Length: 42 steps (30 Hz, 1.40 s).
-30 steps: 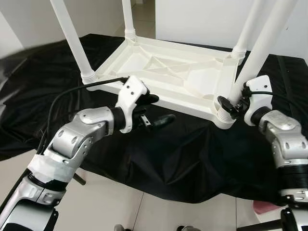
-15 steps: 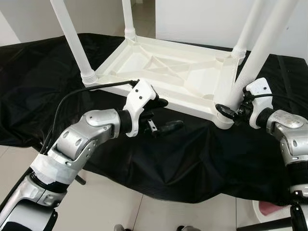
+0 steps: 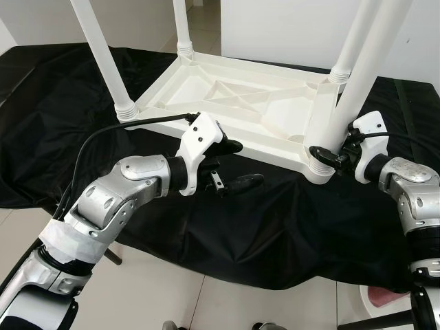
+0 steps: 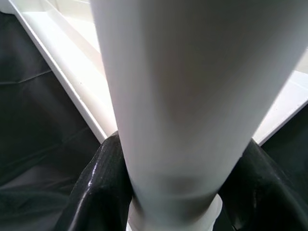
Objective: Building children table
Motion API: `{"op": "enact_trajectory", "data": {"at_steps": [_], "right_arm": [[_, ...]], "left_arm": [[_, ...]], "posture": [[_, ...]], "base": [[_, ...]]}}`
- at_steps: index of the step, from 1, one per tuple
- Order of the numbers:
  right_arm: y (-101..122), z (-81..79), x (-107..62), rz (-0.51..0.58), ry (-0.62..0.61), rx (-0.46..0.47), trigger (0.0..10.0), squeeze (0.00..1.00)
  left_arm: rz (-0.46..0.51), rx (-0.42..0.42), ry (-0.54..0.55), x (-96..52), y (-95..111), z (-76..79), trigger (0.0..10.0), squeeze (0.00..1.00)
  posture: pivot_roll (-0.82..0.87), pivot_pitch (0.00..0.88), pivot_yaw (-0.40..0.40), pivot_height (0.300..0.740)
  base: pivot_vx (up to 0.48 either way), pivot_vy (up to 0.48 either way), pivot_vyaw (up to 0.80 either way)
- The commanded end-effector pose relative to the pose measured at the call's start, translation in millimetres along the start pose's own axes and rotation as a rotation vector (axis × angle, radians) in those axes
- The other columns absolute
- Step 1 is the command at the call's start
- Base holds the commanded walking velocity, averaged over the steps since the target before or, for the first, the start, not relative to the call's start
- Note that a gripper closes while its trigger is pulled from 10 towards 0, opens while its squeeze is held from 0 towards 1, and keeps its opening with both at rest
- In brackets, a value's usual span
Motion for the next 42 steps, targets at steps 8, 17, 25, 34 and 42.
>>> {"op": "enact_trajectory", "data": {"at_steps": [8, 17, 25, 34, 42], "right_arm": [[-52, 9.0, 1.6, -0.156, -0.269, 0.153, 0.0, 0.00], [-92, 11.5, -9.1, -0.258, -0.593, 0.351, 0.0, 0.00], [-100, 10.4, -18.5, -0.279, -0.777, 0.489, 0.0, 0.00], [-92, 20.7, -28.7, -0.274, -0.923, 0.471, 1.3, 0.00], [-89, 8.0, -38.0, -0.283, -1.042, 0.482, 10.0, 0.00]], "left_arm": [[0.032, 0.020, -0.299, -2.7, 6, 32.5, 10.0, 0.00], [0.029, 0.015, -0.292, -3.1, 5, 31.0, 10.0, 0.00], [0.027, 0.013, -0.286, -2.8, 5, 30.3, 10.0, 0.00], [0.027, 0.008, -0.276, -2.9, 4, 29.6, 10.0, 0.00], [0.027, 0.007, -0.267, -2.9, 4, 28.7, 10.0, 0.00]], "posture": [[-0.12, 0.133, 0.093, 0.740], [-0.12, 0.137, 0.096, 0.740], [-0.11, 0.140, 0.095, 0.740], [-0.12, 0.142, 0.094, 0.740], [-0.11, 0.146, 0.090, 0.740]], "base": [[0.000, 0.000, 0.00], [0.000, 0.000, 0.00], [0.000, 0.000, 0.00], [0.000, 0.000, 0.00], [0.000, 0.000, 0.00]]}}
Point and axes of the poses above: a point about 5 cm out from each wrist's last joint towards the gripper, its own x axis pointing out of the wrist towards the gripper, its own y axis along the axis of the wrist's last joint, z = x × y, the point moved 5 cm from there along x, pointing out of the wrist towards the gripper, and after that the axes turned 5 degrees about x, right-handed, at the moved point
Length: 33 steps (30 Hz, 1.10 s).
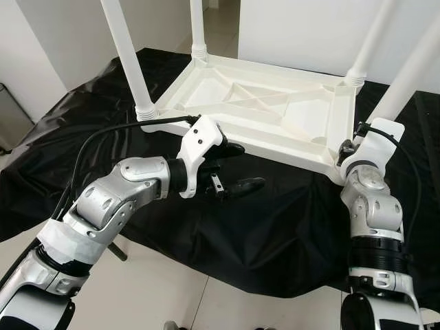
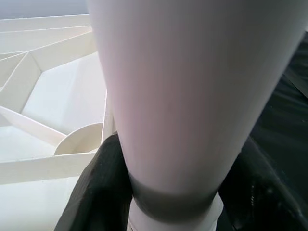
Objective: Building children table
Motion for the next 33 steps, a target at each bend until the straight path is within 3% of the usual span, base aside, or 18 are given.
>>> {"op": "enact_trajectory", "data": {"at_steps": [1, 3, 7, 8, 12, 13, 15, 16, 17, 19, 23, 28, 33], "right_arm": [[-59, 26.2, -2.9, -0.225, -0.108, -0.060, 10.0, 0.00], [-66, 14.5, -8.7, -0.248, -0.045, -0.071, 10.0, 0.00], [-63, 10.9, -10.9, -0.220, -0.006, -0.114, 10.0, 0.00], [-62, 8.2, -11.5, -0.210, 0.022, -0.091, 10.0, 1.00], [-51, 5.0, -10.5, -0.161, 0.048, -0.066, 10.0, 1.00], [-48, 3.6, -10.3, -0.150, 0.056, -0.061, 10.0, 0.20], [-38, -1.8, -10.5, -0.104, 0.093, -0.031, 10.0, 0.20], [-21, -9.5, -12.8, -0.024, 0.150, 0.001, 10.0, 0.00], [-3, -15.6, -16.5, 0.063, 0.203, 0.006, 10.0, 0.00], [8, -19.6, -19.7, 0.120, 0.237, 0.005, 10.0, 0.00], [15, -20.1, -22.4, 0.160, 0.248, 0.015, 10.0, 0.00], [46, -9.7, -37.9, 0.338, 0.213, 0.009, 10.0, 0.00], [53, -1.7, -47.4, 0.391, 0.173, -0.006, 10.0, 0.00]], "left_arm": [[0.017, 0.018, -0.243, -3.4, 4, 24.5, 10.0, 0.00], [0.017, 0.019, -0.240, -3.3, 4, 24.1, 10.0, 0.00], [0.018, 0.019, -0.236, -3.0, 4, 23.3, 10.0, 0.00], [0.018, 0.020, -0.235, -2.9, 4, 23.3, 10.0, 0.00], [0.017, 0.020, -0.233, -2.8, 4, 23.1, 10.0, 0.00], [0.017, 0.020, -0.233, -2.8, 4, 23.0, 10.0, 0.00], [0.017, 0.019, -0.231, -2.8, 4, 22.8, 10.0, 0.00], [0.018, 0.019, -0.230, -2.8, 4, 22.7, 10.0, 0.00], [0.018, 0.019, -0.228, -2.7, 4, 22.6, 10.0, 0.00], [0.018, 0.018, -0.227, -2.7, 3, 22.6, 10.0, 0.00], [0.018, 0.018, -0.226, -2.7, 3, 22.5, 10.0, 0.00], [0.023, 0.016, -0.206, -3.1, 4, 19.1, 10.0, 0.00], [0.022, 0.018, -0.193, -4.3, 4, 16.2, 10.0, 0.00]], "posture": [[-0.11, 0.146, 0.090, 0.740], [-0.11, 0.148, 0.091, 0.740], [-0.12, 0.150, 0.091, 0.740], [-0.12, 0.151, 0.092, 0.740], [-0.12, 0.151, 0.092, 0.740], [-0.12, 0.151, 0.092, 0.740], [-0.12, 0.152, 0.093, 0.740], [-0.12, 0.153, 0.092, 0.740], [-0.12, 0.153, 0.092, 0.740], [-0.12, 0.153, 0.092, 0.740], [-0.12, 0.153, 0.091, 0.740], [-0.12, 0.156, 0.091, 0.740], [-0.12, 0.156, 0.093, 0.740]], "base": [[0.000, 0.000, 0.00], [0.000, 0.000, 0.00], [0.000, 0.000, 0.00], [0.000, 0.000, 0.00], [0.000, 0.000, 0.00], [0.000, 0.000, 0.00], [0.000, 0.000, 0.00], [0.000, 0.000, 0.00], [0.000, 0.000, 0.00], [0.000, 0.000, 0.00], [0.000, 0.000, 0.00], [0.000, 0.000, 0.00], [0.000, 0.000, 0.00]]}}
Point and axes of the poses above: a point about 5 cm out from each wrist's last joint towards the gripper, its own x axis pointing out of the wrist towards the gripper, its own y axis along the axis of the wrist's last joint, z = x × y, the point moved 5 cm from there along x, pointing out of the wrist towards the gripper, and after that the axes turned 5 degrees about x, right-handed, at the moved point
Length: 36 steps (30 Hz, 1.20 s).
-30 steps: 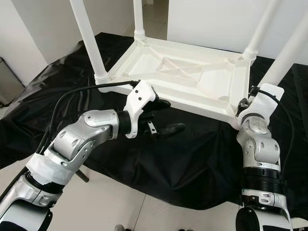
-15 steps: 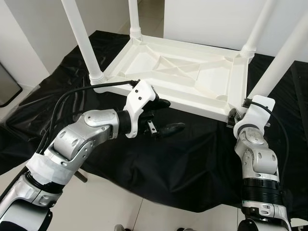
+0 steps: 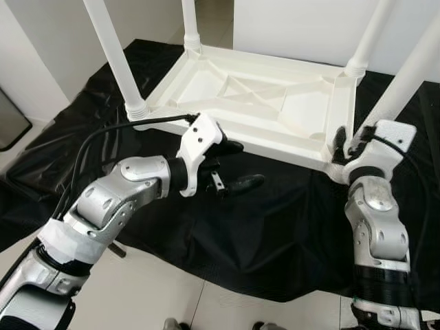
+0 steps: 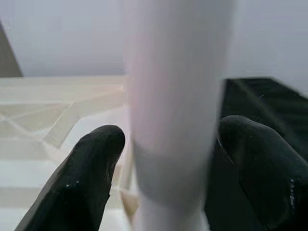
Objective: Building children table
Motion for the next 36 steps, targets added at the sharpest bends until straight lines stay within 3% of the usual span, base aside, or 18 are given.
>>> {"op": "enact_trajectory", "data": {"at_steps": [1, 3, 5, 9, 11, 13, 17, 19, 21, 22, 24, 26, 27, 31, 36], "right_arm": [[0, 4.5, -7.8, 0.012, -0.018, -0.019, 10.0, 0.00], [-1, 5.5, -10.1, 0.012, -0.019, -0.020, 10.0, 0.00], [-14, 11.0, -28.0, -0.024, -0.027, -0.045, 10.0, 0.00], [-23, 14.2, -40.6, -0.050, -0.029, -0.059, 10.0, 0.00], [-30, 15.7, -48.6, -0.071, -0.023, -0.071, 10.0, 0.00], [-44, 15.2, -68.7, -0.117, 0.029, -0.122, 10.0, 0.00], [-50, 6.2, -80.2, -0.140, 0.114, -0.143, 10.0, 0.00], [-52, -13.7, -89.9, -0.150, 0.247, -0.129, 10.0, 0.00], [-50, -20.3, -93.1, -0.147, 0.286, -0.125, 10.0, 0.00], [-46, -39.9, -98.7, -0.136, 0.393, -0.104, 10.0, 0.00], [-43, -45.8, -100.7, -0.128, 0.424, -0.100, 10.0, 0.00], [-35, -66.0, -102.9, -0.109, 0.514, -0.062, 10.0, 0.00], [-35, -66.0, -102.9, -0.109, 0.514, -0.062, 10.0, 0.00], [-19, -107.0, -99.7, -0.068, 0.651, 0.000, 10.0, 0.00], [-15, -118.7, -88.3, -0.049, 0.664, -0.005, 10.0, 0.00]], "left_arm": [[0.016, 0.016, -0.189, -5.4, 3, 15.5, 10.0, 0.00], [0.016, 0.016, -0.187, -5.7, 3, 14.8, 10.0, 0.00], [0.020, 0.021, -0.156, -7.1, 4, 8.4, 10.0, 0.00], [0.022, 0.028, -0.120, -7.9, 4, 1.9, 10.0, 0.00], [0.020, 0.038, -0.065, -7.6, 4, -7.2, 10.0, 0.00], [0.009, 0.053, 0.102, -8.3, 1, -34.0, 10.0, 0.00], [-0.002, 0.058, 0.213, -11.4, -2, -50.8, 10.0, 0.00], [-0.021, 0.045, 0.330, -18.0, -7, -66.9, 10.0, 0.00], [-0.028, 0.040, 0.371, -20.7, -9, -72.3, 10.0, 0.00], [-0.046, 0.017, 0.504, -31.9, -16, -89.0, 10.0, 0.00], [-0.046, 0.010, 0.550, -36.6, -19, -94.2, 10.0, 0.00], [-0.065, 0.012, 0.673, -53.6, -25, -104.9, 10.0, 0.00], [-0.065, 0.012, 0.673, -53.6, -25, -104.9, 10.0, 0.00], [-0.065, 0.031, 0.882, -87.8, -32, -113.1, 10.0, 0.00], [-0.066, 0.035, 0.959, -100.0, -32, -113.2, 10.0, 0.00]], "posture": [[-0.12, 0.157, 0.093, 0.740], [-0.12, 0.157, 0.093, 0.740], [-0.12, 0.158, 0.091, 0.740], [-0.12, 0.157, 0.092, 0.740], [-0.13, 0.157, 0.092, 0.740], [-0.14, 0.153, 0.091, 0.740], [-0.14, 0.151, 0.090, 0.740], [-0.14, 0.147, 0.089, 0.740], [-0.14, 0.147, 0.089, 0.740], [-0.15, 0.142, 0.083, 0.740], [-0.15, 0.133, 0.077, 0.740], [-0.15, 0.123, 0.071, 0.740], [-0.15, 0.123, 0.071, 0.740], [-0.14, 0.096, 0.056, 0.740], [-0.14, 0.088, 0.050, 0.740]], "base": [[0.000, 0.000, 0.00], [0.000, 0.000, 0.00], [0.000, 0.000, 0.00], [0.000, 0.000, 0.00], [0.000, 0.000, 0.00], [0.000, 0.000, 0.00], [0.000, 0.000, 0.00], [0.000, 0.000, 0.00], [0.000, 0.000, 0.00], [0.000, 0.000, 0.00], [0.000, 0.000, 0.00], [0.000, 0.000, 0.00], [0.000, 0.000, 0.00], [0.000, 0.000, 0.00], [0.000, 0.000, 0.00]]}}
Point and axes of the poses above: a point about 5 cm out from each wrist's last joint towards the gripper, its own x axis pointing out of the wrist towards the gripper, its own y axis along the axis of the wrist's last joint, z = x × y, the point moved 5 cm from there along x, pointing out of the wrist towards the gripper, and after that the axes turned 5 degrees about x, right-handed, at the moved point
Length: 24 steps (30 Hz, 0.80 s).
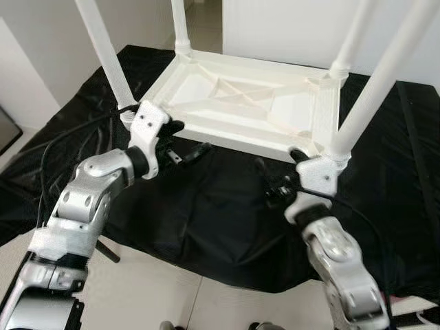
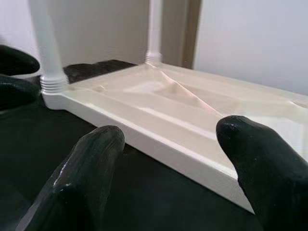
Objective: Building children table
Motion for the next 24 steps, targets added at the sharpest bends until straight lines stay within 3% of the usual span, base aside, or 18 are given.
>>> {"op": "enact_trajectory", "data": {"at_steps": [1, 5, 11, 17, 24], "right_arm": [[-5, -2.7, 5.6, -0.023, 0.026, 0.010, 10.0, 0.00], [2, -0.2, 18.2, -0.002, 0.065, 0.011, 10.0, 0.00], [5, 7.4, 24.3, 0.010, 0.035, 0.042, 10.0, 0.00], [5, 5.7, 27.2, 0.013, 0.047, 0.061, 10.0, 0.00], [-3, 10.1, 26.3, -0.014, 0.025, 0.069, 10.0, 0.00]], "left_arm": [[-0.048, 0.013, 0.496, -18.1, -6, -45.7, 10.0, 0.00], [-0.038, -0.005, 0.540, -29.1, -13, -41.5, 10.0, 0.00], [-0.042, -0.003, 0.566, -35.8, -21, -33.7, 10.0, 0.00], [-0.032, 0.003, 0.636, -40.6, -20, -43.5, 10.0, 0.00], [-0.028, 0.021, 0.654, -39.1, -18, -44.7, 10.0, 0.00]], "posture": [[-0.13, 0.079, 0.044, 0.740], [-0.13, 0.060, 0.031, 0.740], [-0.13, 0.040, 0.024, 0.740], [-0.13, 0.038, 0.025, 0.740], [-0.13, 0.049, 0.022, 0.740]], "base": [[0.000, 0.000, 0.00], [0.000, 0.000, 0.00], [0.000, 0.000, 0.00], [0.000, 0.000, 0.00], [0.000, 0.000, 0.00]]}}
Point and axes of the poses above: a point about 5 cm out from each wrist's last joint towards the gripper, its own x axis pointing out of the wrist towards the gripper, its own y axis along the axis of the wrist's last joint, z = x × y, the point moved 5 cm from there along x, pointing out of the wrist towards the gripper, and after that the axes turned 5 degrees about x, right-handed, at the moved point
